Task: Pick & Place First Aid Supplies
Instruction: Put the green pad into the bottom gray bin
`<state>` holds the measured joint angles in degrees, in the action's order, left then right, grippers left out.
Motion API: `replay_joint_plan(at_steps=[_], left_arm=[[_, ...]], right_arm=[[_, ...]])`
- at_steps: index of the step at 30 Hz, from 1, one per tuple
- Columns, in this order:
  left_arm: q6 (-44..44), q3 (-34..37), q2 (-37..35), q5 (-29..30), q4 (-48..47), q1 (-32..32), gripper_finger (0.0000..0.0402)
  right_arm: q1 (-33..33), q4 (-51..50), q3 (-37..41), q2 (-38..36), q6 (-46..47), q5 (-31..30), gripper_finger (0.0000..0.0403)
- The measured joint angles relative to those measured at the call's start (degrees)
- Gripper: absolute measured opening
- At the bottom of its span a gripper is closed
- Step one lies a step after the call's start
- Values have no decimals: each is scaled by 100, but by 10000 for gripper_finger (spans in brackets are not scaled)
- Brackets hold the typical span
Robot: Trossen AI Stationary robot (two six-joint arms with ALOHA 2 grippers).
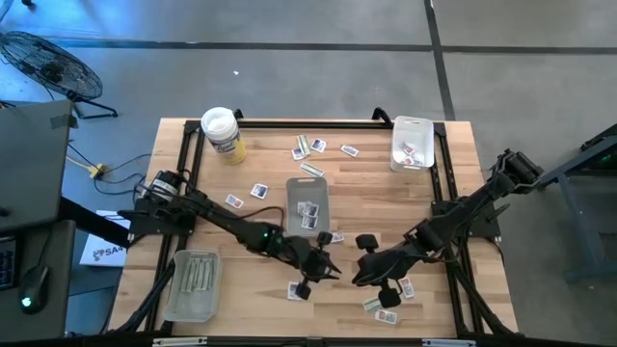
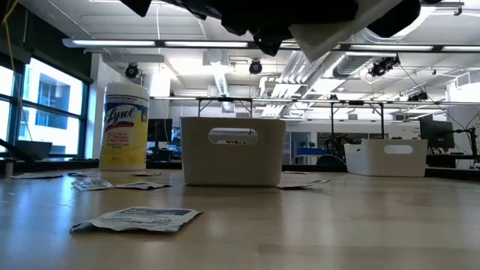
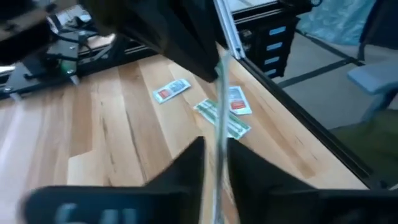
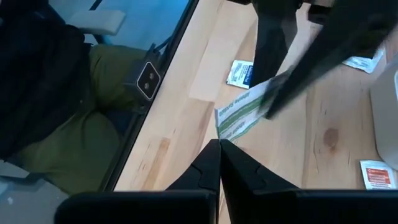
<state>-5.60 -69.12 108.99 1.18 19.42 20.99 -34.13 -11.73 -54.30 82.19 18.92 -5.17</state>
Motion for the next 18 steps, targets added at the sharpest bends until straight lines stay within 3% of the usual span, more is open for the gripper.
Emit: replay_joint_plan(at_steps=[3,10,14,18], left_arm=[[108,0,0,106,-106,2,9],[288,-26,-221,722,-876,183,3],[408,-35,-661,1121,-1728,507,3],[1231,-37,-1282,1574,-3340,947,2]], right_arm=[[0,0,0,0,4,-48,1],[-2,375,0,0,-356,-118,48],[-4,577,0,0,-612,-72,102],[2,459,0,0,-609,-446,146]])
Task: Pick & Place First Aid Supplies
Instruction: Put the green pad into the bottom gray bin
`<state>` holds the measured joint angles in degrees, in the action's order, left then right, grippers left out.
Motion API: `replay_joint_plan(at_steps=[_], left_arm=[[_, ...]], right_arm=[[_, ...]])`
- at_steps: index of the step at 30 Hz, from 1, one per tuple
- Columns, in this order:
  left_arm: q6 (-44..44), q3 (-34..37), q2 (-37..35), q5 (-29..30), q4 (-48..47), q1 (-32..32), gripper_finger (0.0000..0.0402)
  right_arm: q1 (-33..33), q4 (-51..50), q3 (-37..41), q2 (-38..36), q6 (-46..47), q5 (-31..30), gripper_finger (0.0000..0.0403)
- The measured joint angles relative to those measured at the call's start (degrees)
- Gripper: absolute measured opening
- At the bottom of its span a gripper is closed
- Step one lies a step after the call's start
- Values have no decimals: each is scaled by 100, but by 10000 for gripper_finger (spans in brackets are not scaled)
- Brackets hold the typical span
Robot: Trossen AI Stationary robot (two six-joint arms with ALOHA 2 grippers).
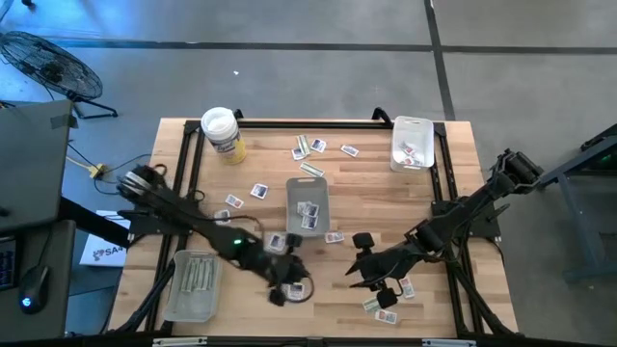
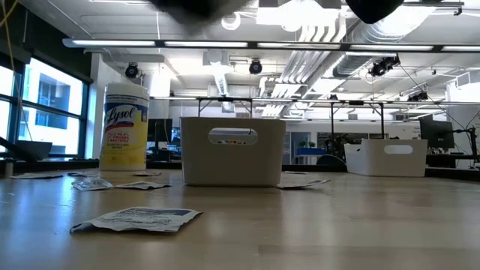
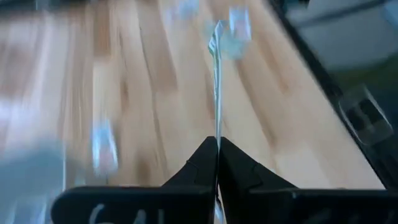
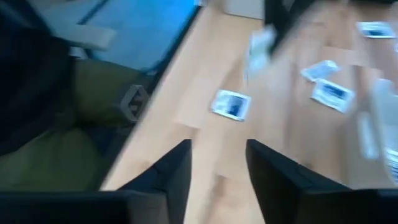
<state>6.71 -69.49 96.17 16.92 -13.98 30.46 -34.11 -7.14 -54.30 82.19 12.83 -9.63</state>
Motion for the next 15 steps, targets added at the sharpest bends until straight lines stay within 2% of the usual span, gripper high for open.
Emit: replay_joint_plan(at_steps=[4,9,11,15], left_arm=[[1928,2,-712,171,-2159,510,1],[4880,6,-1323,-376,-4407,1220,1],[5848,7,-1425,-852,-4977,1498,1],[7580,11,-1439,-2346,-5818,1935,1]], right_arm=[[2,-121,3,0,-8,-592,169],[31,-111,4,0,-276,-1068,173],[47,-113,4,0,-281,-1137,170],[151,-116,4,0,-283,-1149,168]])
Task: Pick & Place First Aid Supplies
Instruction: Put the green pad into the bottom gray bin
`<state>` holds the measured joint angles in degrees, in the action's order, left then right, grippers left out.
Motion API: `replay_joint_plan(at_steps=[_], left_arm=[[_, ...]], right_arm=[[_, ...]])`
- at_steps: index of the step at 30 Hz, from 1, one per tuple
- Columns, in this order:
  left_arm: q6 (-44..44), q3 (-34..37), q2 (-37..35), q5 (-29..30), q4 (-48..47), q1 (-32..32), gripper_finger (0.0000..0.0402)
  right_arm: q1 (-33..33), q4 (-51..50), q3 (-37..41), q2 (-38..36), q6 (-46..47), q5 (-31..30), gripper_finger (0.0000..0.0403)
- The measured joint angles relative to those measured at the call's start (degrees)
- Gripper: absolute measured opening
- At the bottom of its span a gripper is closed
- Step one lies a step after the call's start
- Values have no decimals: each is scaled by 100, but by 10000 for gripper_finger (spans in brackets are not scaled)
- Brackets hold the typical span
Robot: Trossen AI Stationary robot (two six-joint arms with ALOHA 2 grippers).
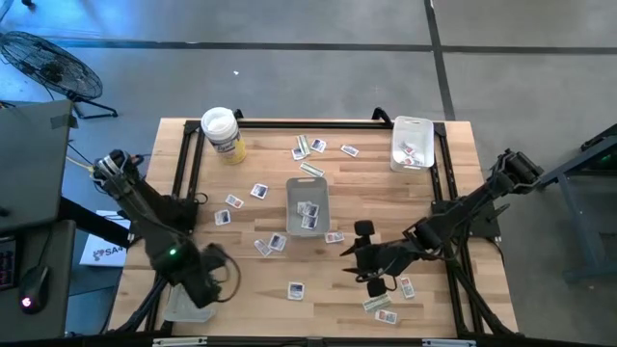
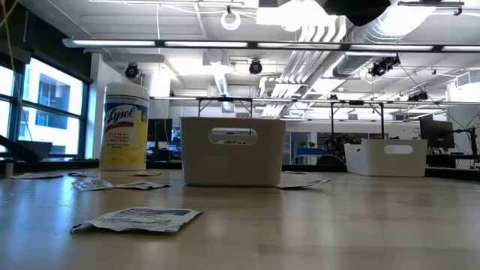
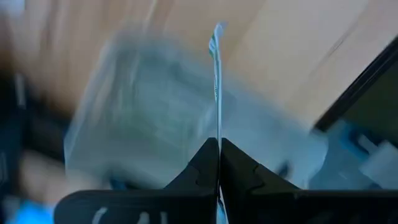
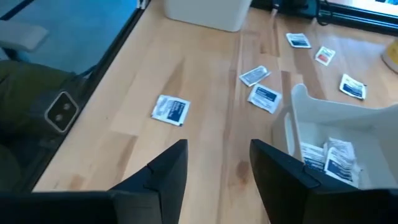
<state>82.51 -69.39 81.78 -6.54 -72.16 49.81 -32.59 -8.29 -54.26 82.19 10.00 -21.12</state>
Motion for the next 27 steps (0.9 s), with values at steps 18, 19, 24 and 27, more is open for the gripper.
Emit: replay_joint_plan(at_steps=[18,19,24,27], left_arm=[[1601,1388,76,-1915,-252,-93,1],[1525,1397,76,-1824,-206,-139,1],[1379,1397,76,-1551,216,-155,1],[1396,1397,87,-1354,104,-143,1]], right_arm=[[294,-2,0,0,323,116,165],[294,-2,0,0,325,148,166],[294,-4,0,0,314,210,166],[294,-4,0,0,306,217,163]])
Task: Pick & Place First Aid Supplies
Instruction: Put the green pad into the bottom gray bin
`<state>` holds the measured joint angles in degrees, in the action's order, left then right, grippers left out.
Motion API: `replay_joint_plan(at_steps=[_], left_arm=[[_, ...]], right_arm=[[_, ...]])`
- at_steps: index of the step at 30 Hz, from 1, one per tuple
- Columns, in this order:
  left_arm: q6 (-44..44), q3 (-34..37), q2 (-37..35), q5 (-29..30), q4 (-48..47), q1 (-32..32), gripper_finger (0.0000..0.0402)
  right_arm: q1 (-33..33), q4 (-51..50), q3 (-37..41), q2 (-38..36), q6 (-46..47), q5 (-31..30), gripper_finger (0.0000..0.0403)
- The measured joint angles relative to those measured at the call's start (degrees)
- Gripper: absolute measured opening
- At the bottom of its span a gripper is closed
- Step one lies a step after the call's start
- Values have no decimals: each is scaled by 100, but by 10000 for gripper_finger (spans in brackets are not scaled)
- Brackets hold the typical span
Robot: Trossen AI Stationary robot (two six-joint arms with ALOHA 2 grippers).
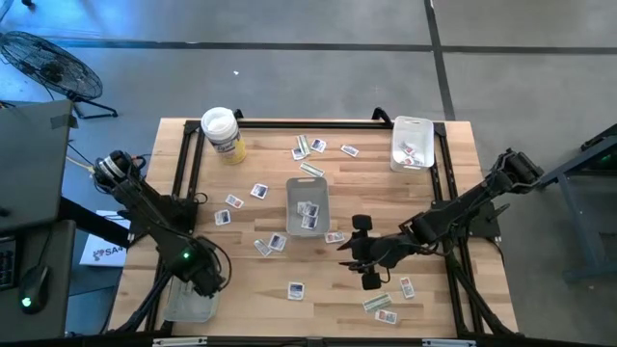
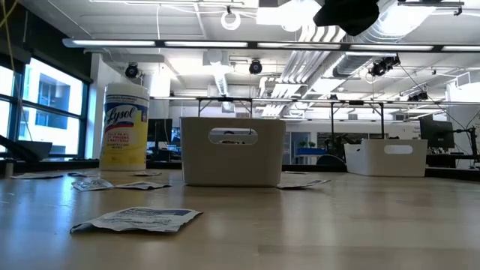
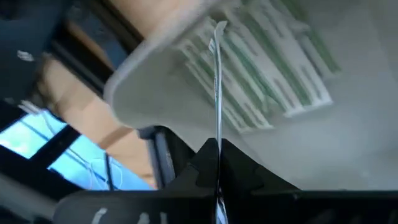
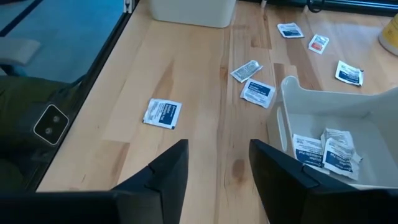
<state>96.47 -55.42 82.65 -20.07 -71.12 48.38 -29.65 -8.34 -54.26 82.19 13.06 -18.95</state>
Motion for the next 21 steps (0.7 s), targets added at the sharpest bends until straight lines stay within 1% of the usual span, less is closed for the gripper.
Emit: replay_joint_plan(at_steps=[2,5,14,16,19,21], left_arm=[[14,0,57,97,-136,-2,1],[-69,2,129,120,-102,-2,7],[-410,0,247,164,125,-6,46],[-583,1,247,174,121,-99,51],[-1084,-8,242,175,176,-176,52],[-1333,-111,238,273,230,-251,53]], right_arm=[[0,0,0,0,0,1,161],[-2,-2,0,0,34,7,161],[-2,-17,0,0,176,47,157],[-2,-43,0,0,255,78,156],[-2,-88,0,0,354,142,157],[-2,-96,0,1,363,154,158]])
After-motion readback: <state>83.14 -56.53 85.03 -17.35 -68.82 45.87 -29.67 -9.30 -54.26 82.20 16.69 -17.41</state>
